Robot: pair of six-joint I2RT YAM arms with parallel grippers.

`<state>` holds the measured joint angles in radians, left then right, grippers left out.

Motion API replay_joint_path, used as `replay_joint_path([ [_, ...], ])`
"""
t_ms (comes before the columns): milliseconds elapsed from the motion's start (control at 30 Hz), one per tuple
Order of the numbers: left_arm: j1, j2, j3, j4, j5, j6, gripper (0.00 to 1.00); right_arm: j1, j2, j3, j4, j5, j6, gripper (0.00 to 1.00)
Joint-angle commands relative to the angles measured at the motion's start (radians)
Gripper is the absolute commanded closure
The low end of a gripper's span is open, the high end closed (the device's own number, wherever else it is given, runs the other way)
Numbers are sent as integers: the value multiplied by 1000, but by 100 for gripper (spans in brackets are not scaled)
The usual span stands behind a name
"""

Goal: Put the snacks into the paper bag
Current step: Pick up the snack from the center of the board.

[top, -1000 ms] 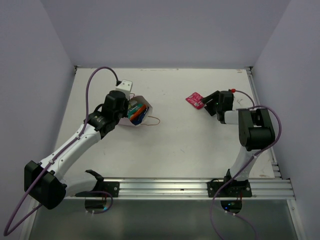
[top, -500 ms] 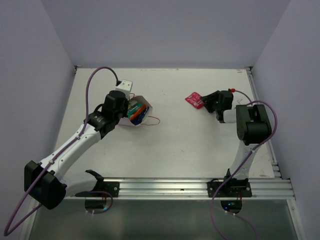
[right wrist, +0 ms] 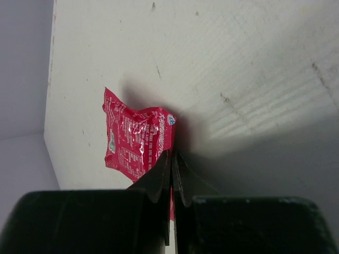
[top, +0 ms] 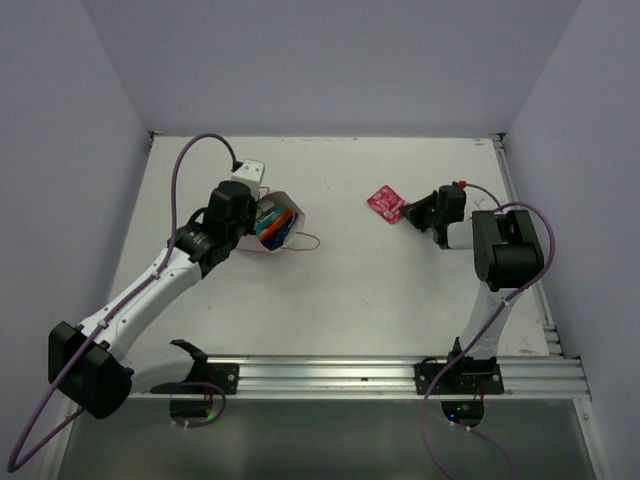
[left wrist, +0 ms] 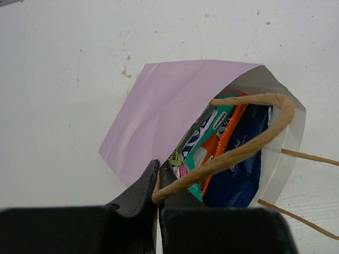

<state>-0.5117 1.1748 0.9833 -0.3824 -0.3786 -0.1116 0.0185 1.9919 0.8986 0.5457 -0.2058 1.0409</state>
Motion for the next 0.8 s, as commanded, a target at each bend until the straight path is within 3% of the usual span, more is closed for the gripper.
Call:
replay_joint_path([
  [0,9,-27,-3,54,-19,-2,100,0,-86,-41,-41,-49,-53,100],
  [500,12,-32,-2,54,-25,1,100,23,-490,-142,-95,-201,-16,100],
  [767,15,-29,-3,57,-20,0,100,150,-673,-133,-161,-179,1,100],
])
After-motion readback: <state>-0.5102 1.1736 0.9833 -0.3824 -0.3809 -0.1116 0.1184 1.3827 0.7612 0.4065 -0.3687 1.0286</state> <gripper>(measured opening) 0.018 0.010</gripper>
